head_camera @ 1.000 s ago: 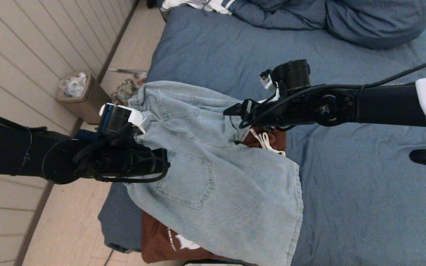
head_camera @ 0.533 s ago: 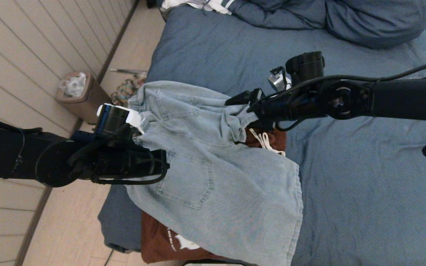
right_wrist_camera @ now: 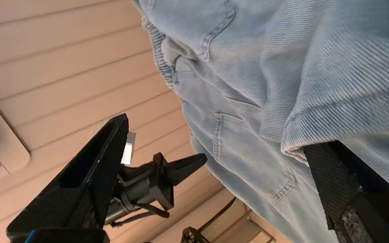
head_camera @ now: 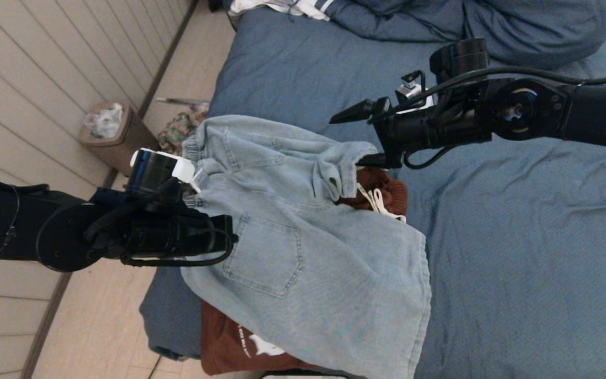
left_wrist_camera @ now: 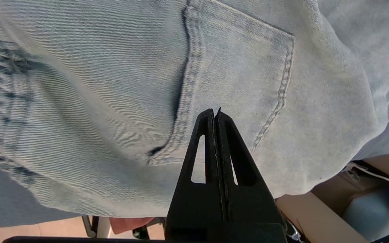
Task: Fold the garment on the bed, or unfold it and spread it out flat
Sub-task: Unford the blue shorts
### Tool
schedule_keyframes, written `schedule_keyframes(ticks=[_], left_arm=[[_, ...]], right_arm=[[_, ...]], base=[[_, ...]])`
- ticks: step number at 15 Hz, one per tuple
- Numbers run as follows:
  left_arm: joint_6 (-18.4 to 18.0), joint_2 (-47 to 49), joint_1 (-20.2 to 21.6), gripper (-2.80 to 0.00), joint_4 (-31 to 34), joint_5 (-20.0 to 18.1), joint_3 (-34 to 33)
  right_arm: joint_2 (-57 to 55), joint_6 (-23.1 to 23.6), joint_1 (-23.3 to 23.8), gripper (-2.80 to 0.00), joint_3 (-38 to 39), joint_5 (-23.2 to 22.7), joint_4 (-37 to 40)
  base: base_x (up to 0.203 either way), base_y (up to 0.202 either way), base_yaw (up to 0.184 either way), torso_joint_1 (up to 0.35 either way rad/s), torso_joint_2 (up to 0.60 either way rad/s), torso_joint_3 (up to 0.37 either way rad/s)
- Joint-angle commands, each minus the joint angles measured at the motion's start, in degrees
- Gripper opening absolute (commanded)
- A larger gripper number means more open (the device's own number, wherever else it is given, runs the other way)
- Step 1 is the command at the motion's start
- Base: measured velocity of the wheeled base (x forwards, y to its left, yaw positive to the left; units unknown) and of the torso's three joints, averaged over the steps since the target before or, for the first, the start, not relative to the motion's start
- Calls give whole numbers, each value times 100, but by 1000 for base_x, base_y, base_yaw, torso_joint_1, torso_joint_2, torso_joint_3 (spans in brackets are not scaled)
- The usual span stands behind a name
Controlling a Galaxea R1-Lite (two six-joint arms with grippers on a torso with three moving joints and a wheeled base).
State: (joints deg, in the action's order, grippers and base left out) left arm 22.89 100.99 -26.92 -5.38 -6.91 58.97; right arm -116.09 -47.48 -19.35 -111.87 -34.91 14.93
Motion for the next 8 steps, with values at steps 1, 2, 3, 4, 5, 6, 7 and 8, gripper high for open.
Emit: schedule_keyframes(ticks=[1,2,3,4,5,6,7,8], left_arm=[[13,-15,-3,-280,-7,-3,-31],[13,-18,-6,-280,-7,-3,-35],[13,-10,-36,-280,-7,-10,-42],[13,0,-50,-280,-7,-12,-43],[13,0,-68,-280,-7,-3,-43],[13,0,-76,-280,-7,-3,-52],[13,0,-85,-280,-7,-12,-52],[5,0,-85,-280,-7,-9,-52]], right_arm=[[117,-45,260,0,-14,-44,65],[167,-65,462,0,-11,-50,107],[199,-73,620,0,-9,-70,134],[241,-77,766,0,28,-111,218],[289,-76,828,0,109,-153,368],[322,-63,841,0,193,-161,433],[369,-47,919,0,322,-163,451],[418,-33,967,0,463,-167,450]], base=[[0,0,0,0,0,0],[0,0,0,0,0,0],[0,0,0,0,0,0],[0,0,0,0,0,0],[0,0,0,0,0,0],[0,0,0,0,0,0],[0,0,0,0,0,0],[0,0,0,0,0,0]])
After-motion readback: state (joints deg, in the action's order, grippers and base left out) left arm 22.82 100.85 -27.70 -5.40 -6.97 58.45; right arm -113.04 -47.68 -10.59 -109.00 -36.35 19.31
